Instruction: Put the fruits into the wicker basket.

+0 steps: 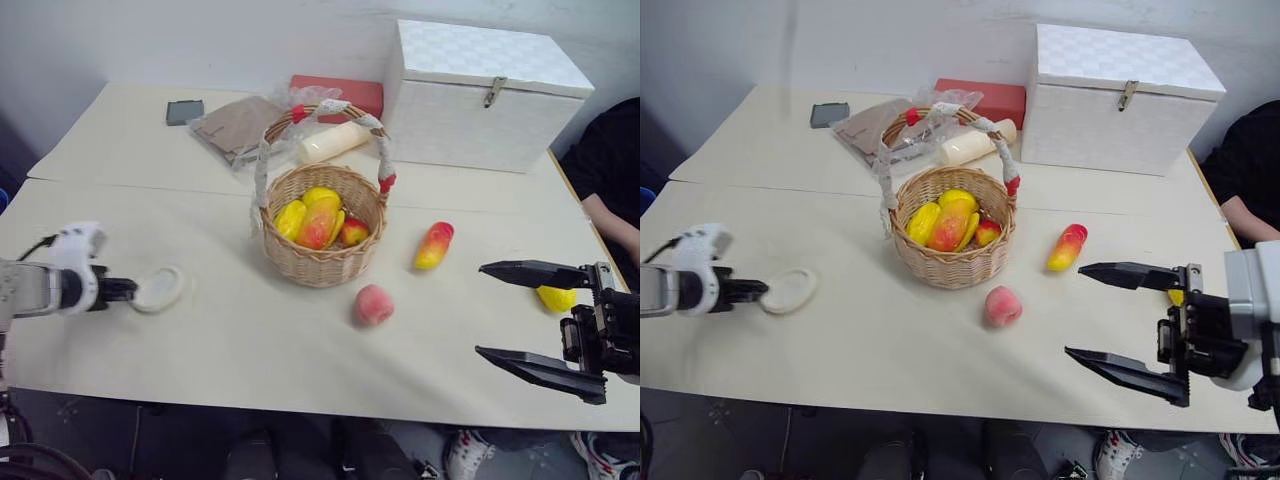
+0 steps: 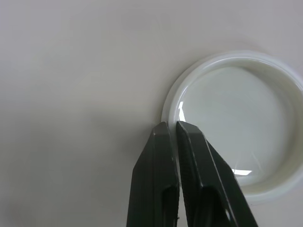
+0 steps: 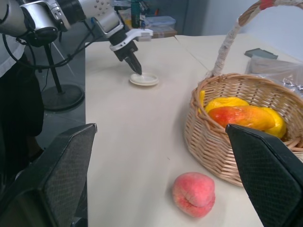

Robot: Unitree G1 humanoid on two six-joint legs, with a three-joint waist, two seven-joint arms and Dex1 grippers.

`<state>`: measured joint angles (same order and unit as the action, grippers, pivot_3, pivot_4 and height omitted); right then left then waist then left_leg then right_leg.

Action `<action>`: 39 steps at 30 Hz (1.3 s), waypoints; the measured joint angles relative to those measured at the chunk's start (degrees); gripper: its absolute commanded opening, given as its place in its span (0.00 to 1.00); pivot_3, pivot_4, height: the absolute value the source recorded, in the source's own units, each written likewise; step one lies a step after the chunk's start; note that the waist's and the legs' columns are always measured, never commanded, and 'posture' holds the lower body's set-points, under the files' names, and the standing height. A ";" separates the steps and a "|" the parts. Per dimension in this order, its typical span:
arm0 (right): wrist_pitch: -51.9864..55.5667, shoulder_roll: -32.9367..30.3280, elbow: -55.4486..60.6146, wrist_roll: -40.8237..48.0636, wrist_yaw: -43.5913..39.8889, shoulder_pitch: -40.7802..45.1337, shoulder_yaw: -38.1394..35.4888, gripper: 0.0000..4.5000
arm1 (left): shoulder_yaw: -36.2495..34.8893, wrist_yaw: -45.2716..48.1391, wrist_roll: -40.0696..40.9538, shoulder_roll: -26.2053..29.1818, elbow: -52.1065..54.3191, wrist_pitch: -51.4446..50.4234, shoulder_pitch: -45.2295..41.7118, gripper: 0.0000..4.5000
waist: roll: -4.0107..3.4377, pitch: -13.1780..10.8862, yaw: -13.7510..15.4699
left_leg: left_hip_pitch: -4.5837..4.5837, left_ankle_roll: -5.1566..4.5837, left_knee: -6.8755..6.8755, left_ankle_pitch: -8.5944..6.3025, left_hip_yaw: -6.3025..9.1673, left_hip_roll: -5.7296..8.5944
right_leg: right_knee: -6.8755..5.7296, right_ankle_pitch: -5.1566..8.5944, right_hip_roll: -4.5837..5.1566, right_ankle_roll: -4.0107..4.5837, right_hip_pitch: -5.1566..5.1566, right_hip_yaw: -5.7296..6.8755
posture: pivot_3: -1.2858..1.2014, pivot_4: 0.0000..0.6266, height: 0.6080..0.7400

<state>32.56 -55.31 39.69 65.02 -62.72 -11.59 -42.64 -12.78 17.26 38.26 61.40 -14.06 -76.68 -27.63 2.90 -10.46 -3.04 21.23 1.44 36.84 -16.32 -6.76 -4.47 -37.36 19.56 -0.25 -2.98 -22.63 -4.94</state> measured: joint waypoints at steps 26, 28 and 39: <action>-4.59 4.48 -4.57 -18.00 -3.33 6.26 16.95 1.00 | -15.67 43.21 11.93 4.34 33.16 21.00 11.06 0.95 | 0.26 0.00 -1.43 | -0.16 0.38 -0.64 0.01 -0.12 -0.12 | 0.36 -0.04 -0.20 -0.20 0.04 0.04 | 0.52 0.24 1.00; -5.14 8.74 -9.37 -25.34 0.49 15.64 29.76 1.00 | -10.06 47.40 11.84 5.34 37.24 24.22 9.03 0.98 | 0.00 -0.17 -1.96 | -0.16 0.19 -0.68 0.21 -0.17 -0.01 | 0.40 -0.15 -0.17 -0.12 0.02 -0.07 | 0.52 0.24 1.00; -6.20 20.80 -24.55 -43.54 9.99 31.39 53.35 1.00 | 7.27 51.85 7.02 0.00 38.38 32.98 -1.06 0.98 | -0.53 -0.49 -1.35 | 1.08 0.56 -0.18 0.66 -0.15 0.17 | -0.53 0.01 -0.18 -0.33 -1.40 -0.17 | 0.52 0.24 1.00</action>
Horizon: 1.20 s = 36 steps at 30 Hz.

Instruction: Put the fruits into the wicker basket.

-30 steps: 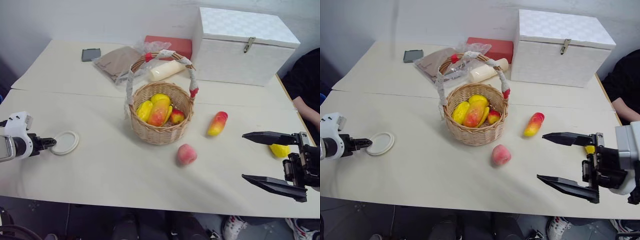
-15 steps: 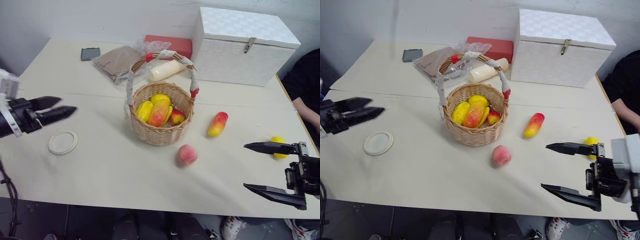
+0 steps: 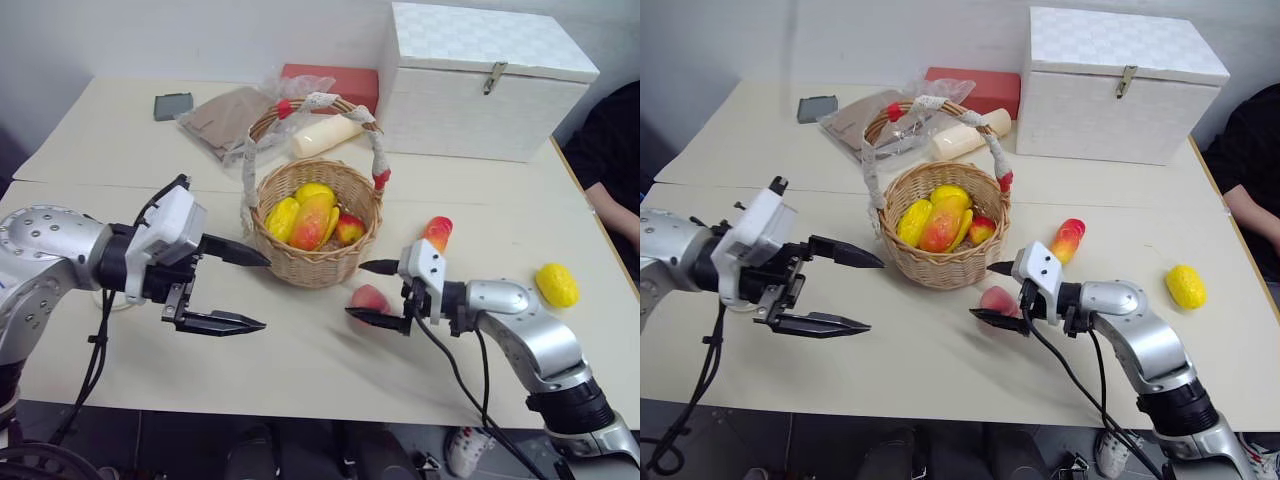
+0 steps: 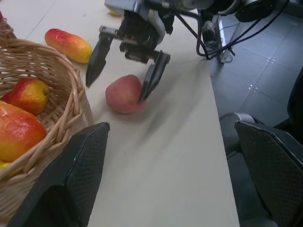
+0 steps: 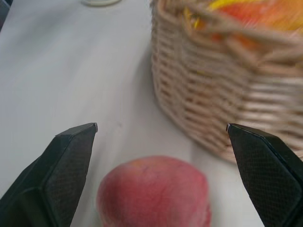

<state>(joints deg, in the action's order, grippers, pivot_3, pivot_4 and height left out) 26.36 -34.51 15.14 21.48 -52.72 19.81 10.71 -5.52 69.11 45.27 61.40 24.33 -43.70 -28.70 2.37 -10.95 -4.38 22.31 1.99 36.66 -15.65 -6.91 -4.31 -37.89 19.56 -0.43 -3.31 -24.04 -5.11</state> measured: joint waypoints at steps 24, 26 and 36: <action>1.60 -0.05 2.49 6.93 -2.78 -4.66 -6.78 0.57 | -0.75 -0.66 -0.18 -3.72 -2.00 2.48 -0.75 1.00 | 0.01 -0.02 -0.43 | -0.01 -0.07 0.63 0.18 0.04 0.08 | -0.92 -0.09 -0.01 -0.10 -0.11 -0.09 | 0.52 0.24 1.00; 6.48 0.56 4.48 13.75 -0.89 -0.19 -11.25 0.57 | -2.11 -1.67 1.74 -4.41 -3.88 0.84 -2.37 1.00 | 0.05 -0.04 -0.70 | -0.03 -0.06 0.71 0.19 0.04 0.05 | -1.04 -0.13 -0.03 -0.09 -0.11 -0.09 | 0.52 0.24 1.00; 8.70 8.02 -3.62 7.39 9.26 21.75 -4.79 0.57 | -4.89 -5.12 3.81 -5.42 -7.70 -1.93 -6.95 1.00 | 0.05 -0.04 -0.60 | 0.12 -0.01 0.61 0.25 0.04 0.06 | -1.06 -0.13 -0.01 0.00 -0.36 -0.07 | 0.52 0.24 1.00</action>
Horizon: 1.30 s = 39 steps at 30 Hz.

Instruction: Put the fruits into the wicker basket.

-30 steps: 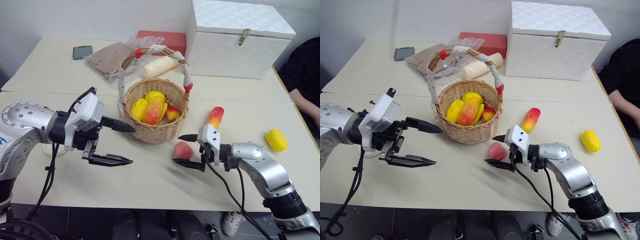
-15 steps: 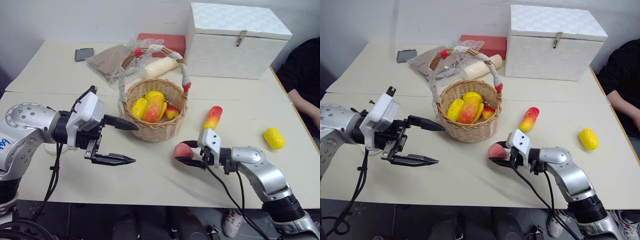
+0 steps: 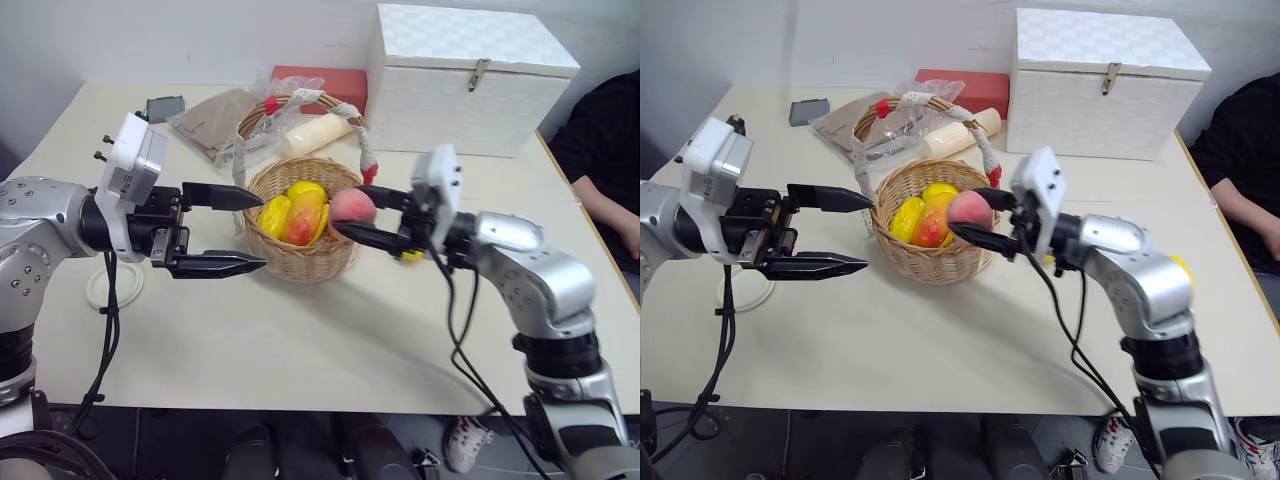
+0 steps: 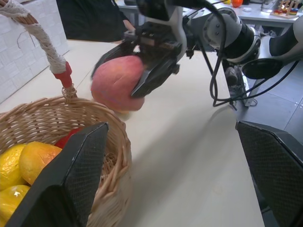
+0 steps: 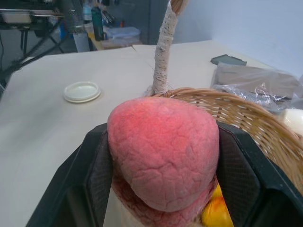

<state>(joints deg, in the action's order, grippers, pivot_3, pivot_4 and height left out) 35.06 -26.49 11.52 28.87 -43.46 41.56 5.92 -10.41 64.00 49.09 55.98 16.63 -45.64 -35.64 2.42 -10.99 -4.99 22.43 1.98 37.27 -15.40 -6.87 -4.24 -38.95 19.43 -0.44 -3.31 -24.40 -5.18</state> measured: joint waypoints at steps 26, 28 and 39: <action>28.07 3.98 19.57 10.19 33.56 -22.76 -24.44 0.98 | 2.63 -8.62 -0.11 -8.72 3.23 0.08 -1.98 1.00 | 0.02 0.01 -1.10 | -0.10 0.12 -0.15 0.17 0.00 0.09 | -0.10 -0.05 -0.03 -0.10 -0.01 -0.22 | 0.52 0.24 1.00; 28.08 7.70 18.39 9.06 37.22 -22.17 -23.67 0.98 | 3.17 -8.14 -0.33 -8.76 3.15 0.22 -2.37 1.00 | 0.01 0.01 -1.29 | -0.09 0.13 -0.17 0.18 0.00 0.10 | -0.12 -0.05 -0.03 -0.10 -0.02 -0.22 | 0.52 0.24 1.00; 20.98 15.34 -8.21 2.91 45.77 -8.89 -27.11 0.98 | 4.81 -5.94 -2.13 -8.92 1.04 1.40 -4.35 1.00 | 0.00 0.00 -1.45 | -0.04 0.11 -0.21 0.17 -0.05 0.13 | -0.04 -0.05 -0.02 -0.10 -0.10 -0.26 | 0.52 0.24 1.00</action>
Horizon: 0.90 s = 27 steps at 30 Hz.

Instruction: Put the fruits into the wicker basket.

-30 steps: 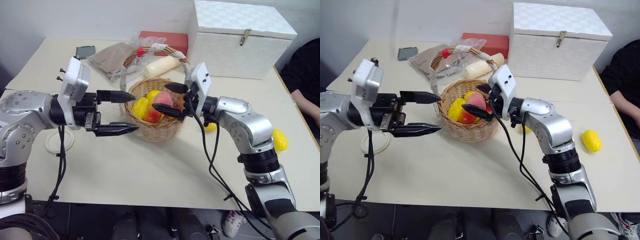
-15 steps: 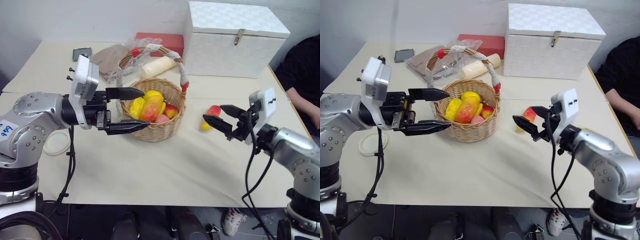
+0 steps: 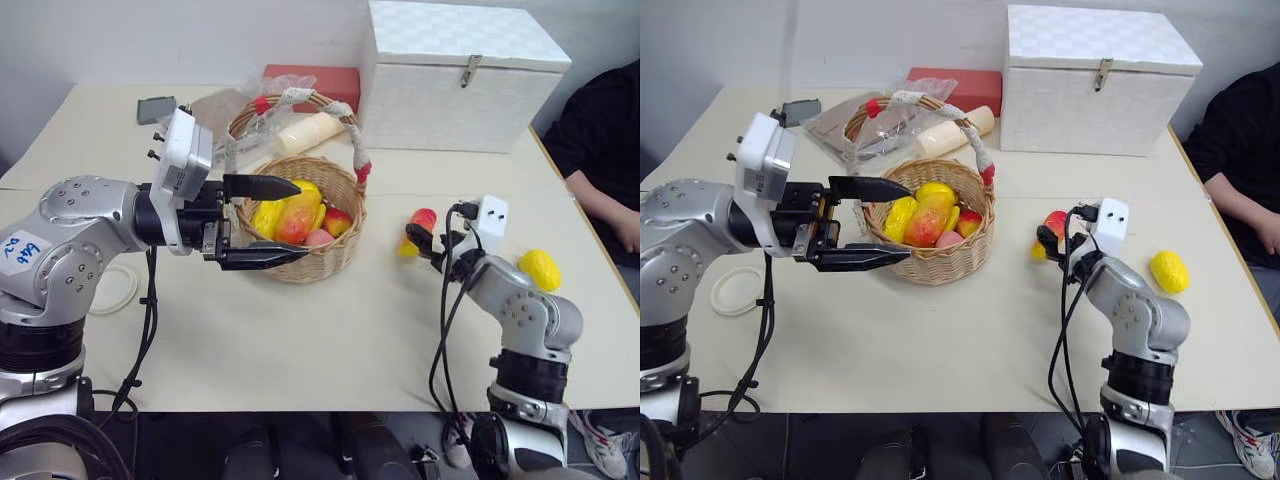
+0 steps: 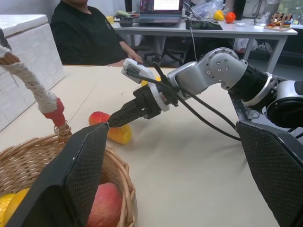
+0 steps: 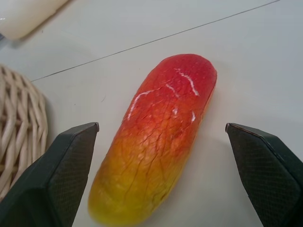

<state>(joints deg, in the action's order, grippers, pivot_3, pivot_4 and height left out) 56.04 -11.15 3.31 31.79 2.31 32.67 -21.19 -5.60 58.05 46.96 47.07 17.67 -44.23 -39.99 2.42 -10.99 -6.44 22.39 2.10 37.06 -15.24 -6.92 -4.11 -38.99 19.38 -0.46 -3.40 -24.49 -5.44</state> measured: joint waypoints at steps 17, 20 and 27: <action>3.44 -15.46 13.55 9.03 -18.19 -4.54 0.63 0.41 | -4.45 -1.01 -0.06 3.11 0.00 -0.39 4.21 1.00 | -0.04 -0.03 0.14 | 0.01 0.01 -0.05 -0.05 0.04 -0.06 | 0.12 0.02 -0.03 -0.05 0.04 0.03 | 0.52 0.24 1.00; 8.03 -18.40 18.28 15.68 -24.31 -4.64 2.36 0.41 | -5.63 -0.97 -0.07 3.74 -0.09 -0.43 4.62 1.00 | -0.02 -0.02 -0.10 | -0.04 0.02 -0.04 -0.06 0.03 -0.13 | 0.10 0.02 -0.11 -0.05 0.06 0.01 | 0.52 0.24 1.00; 10.90 -13.02 18.13 17.90 -26.54 7.75 16.77 0.41 | -5.63 -2.17 -0.65 3.32 -0.37 0.50 3.75 1.00 | -0.03 -0.02 -0.16 | -0.02 -0.02 -0.01 -0.05 0.05 -0.07 | 0.06 -0.03 -0.07 -0.05 0.03 -0.03 | 0.52 0.24 1.00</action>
<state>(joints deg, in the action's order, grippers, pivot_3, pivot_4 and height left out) 66.94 -24.17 21.44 49.69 -24.23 40.42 -4.43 -11.23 55.88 46.31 50.39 17.29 -43.73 -36.24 2.39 -11.01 -6.59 22.37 2.08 37.06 -15.28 -6.87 -4.19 -38.93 19.36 -0.53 -3.45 -24.46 -5.46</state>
